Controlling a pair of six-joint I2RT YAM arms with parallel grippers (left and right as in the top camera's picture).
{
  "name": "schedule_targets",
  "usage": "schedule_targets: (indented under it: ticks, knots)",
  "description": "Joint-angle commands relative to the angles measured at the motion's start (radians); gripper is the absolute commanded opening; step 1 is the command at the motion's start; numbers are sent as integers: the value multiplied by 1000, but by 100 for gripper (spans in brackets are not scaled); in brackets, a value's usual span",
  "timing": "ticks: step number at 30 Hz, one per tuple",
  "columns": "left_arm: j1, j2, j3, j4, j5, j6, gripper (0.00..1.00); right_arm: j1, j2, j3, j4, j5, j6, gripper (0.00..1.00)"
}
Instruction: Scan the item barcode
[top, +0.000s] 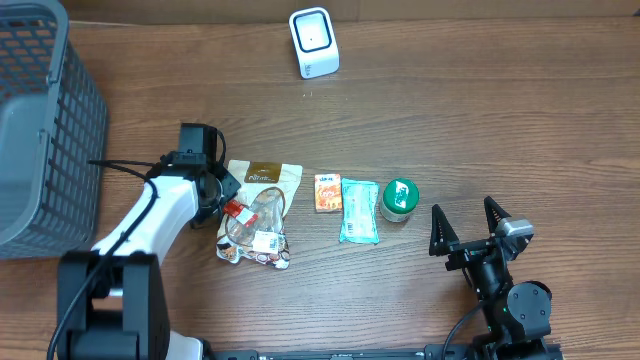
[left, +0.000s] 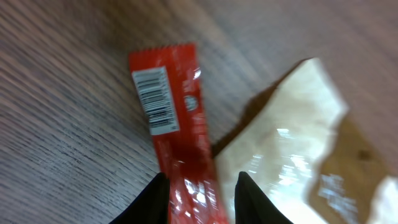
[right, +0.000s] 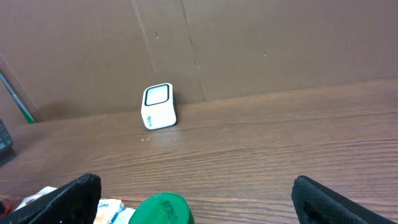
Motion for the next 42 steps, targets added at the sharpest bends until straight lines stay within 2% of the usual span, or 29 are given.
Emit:
schedule_targets:
  ticks: [1, 5, 9, 14, 18, 28, 32, 36, 42]
  knots:
    - [5, 72, -16, 6, 10, -18, 24, -5, -7, -11, 5, 10, -3, 100]
    - [5, 106, -16, -2, 11, -2, 4, -5, -7, -11, 5, 10, -3, 100]
    - [6, 90, 11, -19, 5, 97, 4, -5, -7, -11, 5, 10, -3, 100]
    - [6, 39, 103, -112, -5, 188, 4, -5, -7, -11, 5, 10, -3, 100]
    - [5, -17, 189, -214, -75, 236, 4, -5, -7, -11, 5, 10, -3, 100]
    - [5, -68, 211, -386, -103, 622, 4, -5, -7, -11, 5, 10, -3, 100]
    - [3, -66, 159, -376, -100, 642, 4, -5, -7, -11, 5, 10, -3, 100]
    - [3, -66, 86, -291, -89, 642, 4, -5, -7, -11, 5, 10, -3, 100]
    - [3, -66, 6, -189, 92, 649, 6, -5, -7, -11, 5, 10, -3, 100]
